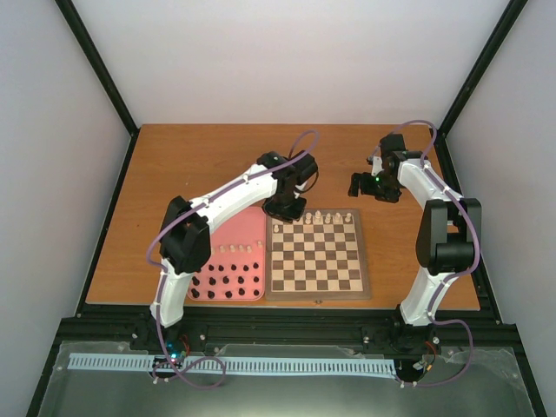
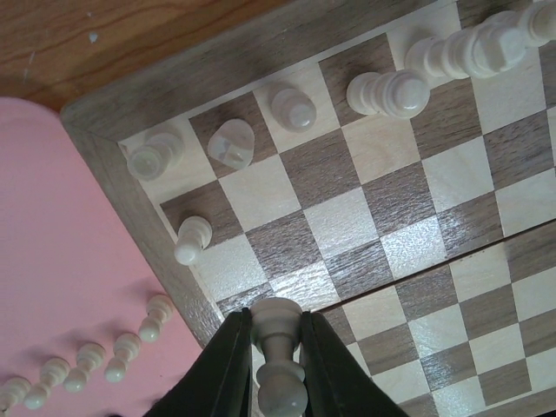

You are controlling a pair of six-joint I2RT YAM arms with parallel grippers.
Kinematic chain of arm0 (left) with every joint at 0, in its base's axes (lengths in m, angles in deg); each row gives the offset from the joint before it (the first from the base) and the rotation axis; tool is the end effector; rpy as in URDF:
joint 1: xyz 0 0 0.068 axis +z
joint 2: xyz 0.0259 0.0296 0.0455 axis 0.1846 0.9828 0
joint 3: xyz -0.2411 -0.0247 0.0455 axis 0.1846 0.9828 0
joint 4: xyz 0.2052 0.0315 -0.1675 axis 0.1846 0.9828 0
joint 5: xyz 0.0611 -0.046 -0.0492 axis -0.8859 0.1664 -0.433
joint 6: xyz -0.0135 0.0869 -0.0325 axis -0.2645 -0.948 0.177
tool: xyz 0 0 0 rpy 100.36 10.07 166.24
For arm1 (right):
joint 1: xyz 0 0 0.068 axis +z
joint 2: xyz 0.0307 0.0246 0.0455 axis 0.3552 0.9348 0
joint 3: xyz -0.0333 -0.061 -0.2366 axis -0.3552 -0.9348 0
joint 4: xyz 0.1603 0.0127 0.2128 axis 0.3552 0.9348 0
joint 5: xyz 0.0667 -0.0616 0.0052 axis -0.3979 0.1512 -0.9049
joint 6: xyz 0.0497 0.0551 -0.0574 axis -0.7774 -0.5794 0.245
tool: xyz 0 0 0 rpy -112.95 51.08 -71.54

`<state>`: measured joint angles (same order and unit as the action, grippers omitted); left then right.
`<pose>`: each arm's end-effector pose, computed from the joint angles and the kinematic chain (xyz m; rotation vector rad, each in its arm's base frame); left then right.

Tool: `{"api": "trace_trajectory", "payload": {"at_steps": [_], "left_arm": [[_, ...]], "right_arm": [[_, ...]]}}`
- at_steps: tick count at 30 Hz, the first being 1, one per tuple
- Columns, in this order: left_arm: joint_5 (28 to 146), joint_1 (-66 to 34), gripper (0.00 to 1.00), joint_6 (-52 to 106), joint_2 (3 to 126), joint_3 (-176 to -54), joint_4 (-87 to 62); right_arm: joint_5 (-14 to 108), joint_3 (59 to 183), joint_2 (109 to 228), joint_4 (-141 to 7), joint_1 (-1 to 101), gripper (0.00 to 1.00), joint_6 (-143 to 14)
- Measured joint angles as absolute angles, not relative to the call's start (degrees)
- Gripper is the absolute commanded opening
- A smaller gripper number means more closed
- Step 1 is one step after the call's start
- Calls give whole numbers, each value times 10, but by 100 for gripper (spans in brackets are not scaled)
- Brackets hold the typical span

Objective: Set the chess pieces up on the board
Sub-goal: Place the chess piece on the chessboard.

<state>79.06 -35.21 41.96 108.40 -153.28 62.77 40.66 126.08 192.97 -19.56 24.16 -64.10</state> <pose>0.2886 -0.2981 0.1820 0.5210 2.9880 -0.1292 0.3801 0.0430 0.1430 0.0218 2.8344 0.3887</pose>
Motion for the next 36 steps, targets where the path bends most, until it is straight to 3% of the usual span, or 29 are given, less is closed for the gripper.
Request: {"api": "trace_trajectory", "payload": {"at_steps": [16,36], "left_arm": [[786,-361,10,316,1078,-1439,558],[759,-382,10,220,1078,-1439,524]], "right_arm": [[407,1261,1930,-196,242,100,-641],[407,1261,1930,-196,242,100,-641]]}}
